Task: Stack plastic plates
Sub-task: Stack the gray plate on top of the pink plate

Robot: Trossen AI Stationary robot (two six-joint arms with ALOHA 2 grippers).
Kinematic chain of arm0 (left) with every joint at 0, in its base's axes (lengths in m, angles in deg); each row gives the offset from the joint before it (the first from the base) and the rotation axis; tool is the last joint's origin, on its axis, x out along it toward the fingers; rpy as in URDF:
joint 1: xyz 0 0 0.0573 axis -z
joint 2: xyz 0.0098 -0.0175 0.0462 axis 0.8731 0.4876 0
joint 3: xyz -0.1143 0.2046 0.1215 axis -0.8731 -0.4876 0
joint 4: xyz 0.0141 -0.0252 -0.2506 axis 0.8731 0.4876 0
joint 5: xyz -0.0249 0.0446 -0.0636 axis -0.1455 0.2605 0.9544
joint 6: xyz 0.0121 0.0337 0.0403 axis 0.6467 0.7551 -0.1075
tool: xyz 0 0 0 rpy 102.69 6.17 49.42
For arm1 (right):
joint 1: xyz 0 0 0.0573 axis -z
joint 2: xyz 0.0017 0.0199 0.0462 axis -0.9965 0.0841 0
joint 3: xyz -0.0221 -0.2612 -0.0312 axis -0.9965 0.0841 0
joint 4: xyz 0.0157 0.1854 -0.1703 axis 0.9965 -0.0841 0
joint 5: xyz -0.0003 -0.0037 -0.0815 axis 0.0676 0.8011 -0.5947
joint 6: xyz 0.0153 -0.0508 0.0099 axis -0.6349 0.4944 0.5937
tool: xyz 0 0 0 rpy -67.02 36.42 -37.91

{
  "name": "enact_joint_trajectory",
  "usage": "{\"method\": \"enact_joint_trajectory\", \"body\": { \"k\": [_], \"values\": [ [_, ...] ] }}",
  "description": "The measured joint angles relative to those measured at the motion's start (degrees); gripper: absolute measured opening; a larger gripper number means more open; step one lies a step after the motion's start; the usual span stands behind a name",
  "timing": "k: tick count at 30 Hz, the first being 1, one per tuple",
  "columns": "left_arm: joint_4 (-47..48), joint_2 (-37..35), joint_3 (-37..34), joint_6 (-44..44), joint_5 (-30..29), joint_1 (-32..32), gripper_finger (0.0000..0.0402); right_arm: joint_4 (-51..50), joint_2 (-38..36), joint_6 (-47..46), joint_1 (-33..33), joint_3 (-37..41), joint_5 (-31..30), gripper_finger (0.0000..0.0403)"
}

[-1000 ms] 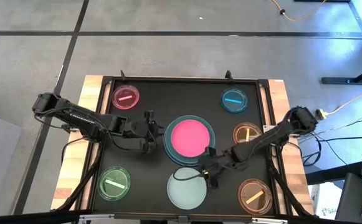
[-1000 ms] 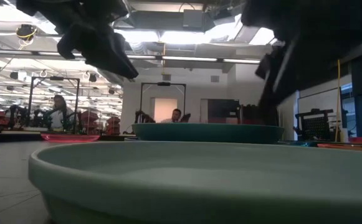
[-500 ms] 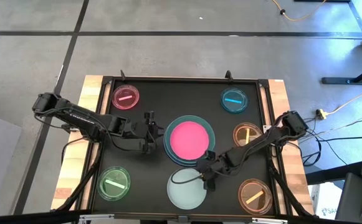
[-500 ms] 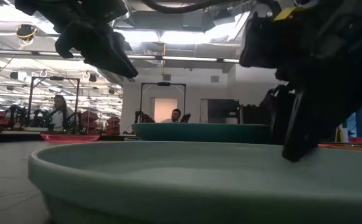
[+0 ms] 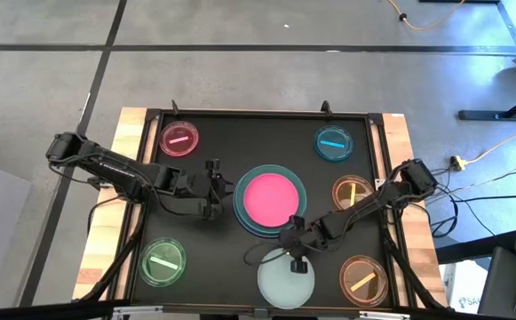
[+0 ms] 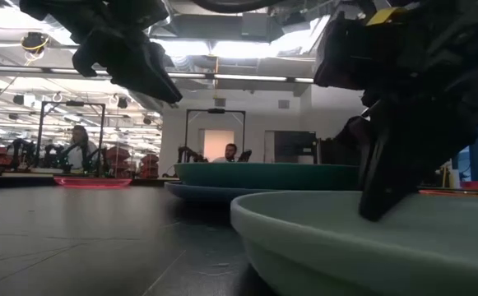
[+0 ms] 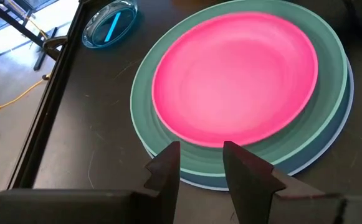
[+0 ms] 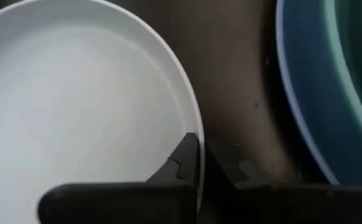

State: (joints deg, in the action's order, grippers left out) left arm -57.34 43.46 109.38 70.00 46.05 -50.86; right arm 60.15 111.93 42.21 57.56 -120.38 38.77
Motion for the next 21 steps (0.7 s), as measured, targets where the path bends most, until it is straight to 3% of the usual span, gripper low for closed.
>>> {"method": "enact_joint_trajectory", "body": {
  "k": [8,15,21],
  "values": [
    [0.0,0.0,0.0,0.0,0.0,0.0,0.0116,0.5,-0.7,3.3,0.0,0.0,-1.3,0.0004],
    [-0.1,0.0,0.0,0.0,0.0,0.0,0.0116,-1.0,-3.5,10.9,0.0,-4.7,-1.6,0.0002],
    [0.0,0.0,0.0,0.0,0.0,0.0,0.0116,-9.8,-7.2,12.8,3.0,-10.0,-5.5,0.0002]
  ]
}}
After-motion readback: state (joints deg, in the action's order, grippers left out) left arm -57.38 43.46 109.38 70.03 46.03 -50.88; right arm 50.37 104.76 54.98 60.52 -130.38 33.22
